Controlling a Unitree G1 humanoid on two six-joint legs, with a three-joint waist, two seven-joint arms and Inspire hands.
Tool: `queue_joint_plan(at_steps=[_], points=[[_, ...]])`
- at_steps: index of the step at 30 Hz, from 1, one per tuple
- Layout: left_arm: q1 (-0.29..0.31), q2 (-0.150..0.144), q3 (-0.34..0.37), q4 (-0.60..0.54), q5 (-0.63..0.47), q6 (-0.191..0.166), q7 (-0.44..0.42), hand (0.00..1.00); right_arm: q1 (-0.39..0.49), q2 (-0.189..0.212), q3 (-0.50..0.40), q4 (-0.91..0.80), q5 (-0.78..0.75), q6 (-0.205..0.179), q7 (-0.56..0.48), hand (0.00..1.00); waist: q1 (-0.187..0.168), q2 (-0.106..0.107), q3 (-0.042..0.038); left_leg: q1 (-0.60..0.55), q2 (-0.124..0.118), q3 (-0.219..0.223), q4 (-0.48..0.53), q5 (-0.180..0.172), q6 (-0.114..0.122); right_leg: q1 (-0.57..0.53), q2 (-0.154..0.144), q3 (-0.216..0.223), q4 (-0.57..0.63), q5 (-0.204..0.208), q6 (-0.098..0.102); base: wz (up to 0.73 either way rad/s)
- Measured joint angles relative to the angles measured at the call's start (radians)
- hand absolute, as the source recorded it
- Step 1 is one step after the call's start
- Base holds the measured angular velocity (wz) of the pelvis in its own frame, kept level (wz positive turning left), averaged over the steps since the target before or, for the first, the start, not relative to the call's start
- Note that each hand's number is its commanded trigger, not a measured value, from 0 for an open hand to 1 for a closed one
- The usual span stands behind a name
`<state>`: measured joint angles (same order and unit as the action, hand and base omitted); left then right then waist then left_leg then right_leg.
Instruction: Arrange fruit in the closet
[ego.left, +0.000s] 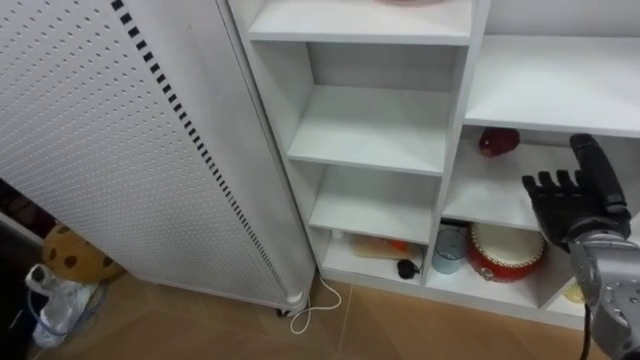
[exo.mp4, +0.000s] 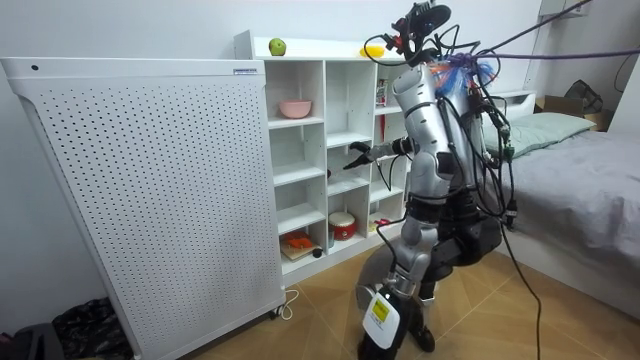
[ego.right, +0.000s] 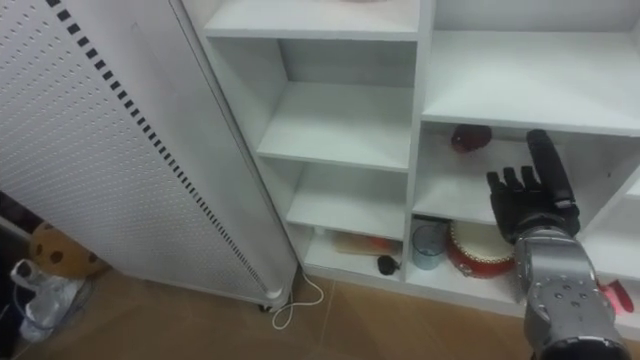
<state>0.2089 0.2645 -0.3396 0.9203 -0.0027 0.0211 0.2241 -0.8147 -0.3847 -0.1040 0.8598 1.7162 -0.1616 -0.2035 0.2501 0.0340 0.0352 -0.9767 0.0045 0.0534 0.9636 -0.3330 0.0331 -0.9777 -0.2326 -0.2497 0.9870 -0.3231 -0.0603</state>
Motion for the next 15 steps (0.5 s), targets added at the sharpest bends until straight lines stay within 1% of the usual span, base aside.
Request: queue_joint_plan(at_steps=[3, 5, 6, 7, 8, 9, 10, 11, 12, 13, 14, 15], points=[[0.001, 0.001, 0.001, 0.003, 0.007, 0.002, -0.016, 0.0, 0.018, 0.0, -0.006, 0.058, 0.013, 0.004, 0.045, 0.0, 0.001, 0.0, 0.001, 0.051, -0.001, 0.001, -0.033, 0.001, -0.001, 0.045, 0.004, 0.002, -0.031, 0.002, 0.004, -0.05], [0.0, 0.0, 0.002, 0.006, 0.007, 0.004, -0.023, 0.0, 0.029, -0.001, -0.01, 0.11, 0.009, 0.012, 0.079, 0.0, -0.001, -0.001, 0.002, 0.087, -0.001, 0.003, -0.068, 0.006, -0.003, 0.079, 0.008, 0.001, -0.062, 0.01, 0.009, -0.08], [-0.001, 0.0, 0.004, 0.012, 0.007, 0.003, -0.031, 0.0, 0.052, -0.002, -0.014, 0.127, 0.004, 0.016, 0.104, 0.0, -0.002, -0.001, 0.0036, 0.116, -0.001, 0.004, -0.091, 0.01, -0.004, 0.107, 0.013, 0.001, -0.086, 0.018, 0.012, -0.07], [-0.001, 0.0, 0.007, 0.025, 0.007, 0.003, -0.042, 0.0, 0.074, -0.002, -0.023, 0.166, -0.011, 0.03, 0.135, 0.0, -0.005, -0.002, 0.0048, 0.149, -0.001, 0.004, -0.115, 0.013, -0.003, 0.139, 0.02, -0.001, -0.111, 0.022, 0.016, -0.07], [-0.001, 0.0, 0.008, 0.033, 0.008, 0.004, -0.044, 0.0, 0.084, -0.002, -0.026, 0.192, -0.023, 0.037, 0.149, 0.0, -0.006, -0.003, 0.0053, 0.167, -0.001, 0.004, -0.128, 0.014, -0.003, 0.157, 0.023, -0.003, -0.126, 0.024, 0.017, -0.05], [-0.001, 0.0, 0.014, 0.047, 0.008, 0.005, -0.051, 0.0, 0.105, -0.005, -0.028, 0.242, -0.045, 0.049, 0.167, 0.0, -0.013, -0.004, 0.0063, 0.198, -0.001, 0.001, -0.154, 0.016, -0.006, 0.192, 0.03, -0.011, -0.157, 0.03, 0.019, 0.0], [-0.002, -0.001, 0.024, 0.052, 0.009, 0.007, -0.057, 0.0, 0.117, -0.007, -0.026, 0.262, -0.059, 0.053, 0.175, 0.0, -0.013, -0.005, 0.0067, 0.21, 0.0, -0.001, -0.168, 0.019, -0.006, 0.208, 0.032, -0.016, -0.174, 0.034, 0.02, 0.0], [-0.009, -0.001, 0.033, 0.067, 0.009, 0.012, -0.063, 0.0, 0.149, -0.008, -0.025, 0.295, -0.091, 0.056, 0.191, 0.0, -0.02, -0.008, 0.009, 0.238, 0.002, -0.001, -0.194, 0.026, -0.001, 0.238, 0.039, -0.022, -0.204, 0.044, 0.016, 0.0], [-0.018, -0.002, 0.048, 0.087, 0.008, 0.014, -0.071, 0.0, 0.19, -0.008, -0.023, 0.327, -0.124, 0.065, 0.208, 0.0, -0.022, -0.013, 0.0118, 0.271, 0.009, 0.0, -0.22, 0.031, -0.001, 0.272, 0.044, -0.026, -0.231, 0.049, 0.016, 0.0], [-0.023, -0.002, 0.066, 0.106, 0.009, 0.014, -0.081, 0.0, 0.23, -0.01, -0.004, 0.359, -0.159, 0.078, 0.221, 0.0, -0.024, -0.016, 0.014, 0.307, 0.008, 0.001, -0.247, 0.033, -0.001, 0.308, 0.047, -0.027, -0.256, 0.051, 0.021, 0.0], [-0.025, -0.002, 0.072, 0.114, 0.012, 0.013, -0.082, 0.0, 0.248, -0.01, 0.009, 0.376, -0.18, 0.086, 0.23, 0.0, -0.027, -0.017, 0.0141, 0.326, 0.008, 0.001, -0.261, 0.033, -0.001, 0.324, 0.05, -0.027, -0.269, 0.053, 0.023, 0.0], [-0.028, -0.002, 0.09, 0.124, 0.015, 0.016, -0.083, 0.0, 0.284, -0.011, 0.027, 0.414, -0.228, 0.102, 0.248, 0.0, -0.04, -0.017, 0.0139, 0.357, 0.007, 0.001, -0.287, 0.035, -0.001, 0.356, 0.055, -0.03, -0.295, 0.056, 0.028, 0.03]])
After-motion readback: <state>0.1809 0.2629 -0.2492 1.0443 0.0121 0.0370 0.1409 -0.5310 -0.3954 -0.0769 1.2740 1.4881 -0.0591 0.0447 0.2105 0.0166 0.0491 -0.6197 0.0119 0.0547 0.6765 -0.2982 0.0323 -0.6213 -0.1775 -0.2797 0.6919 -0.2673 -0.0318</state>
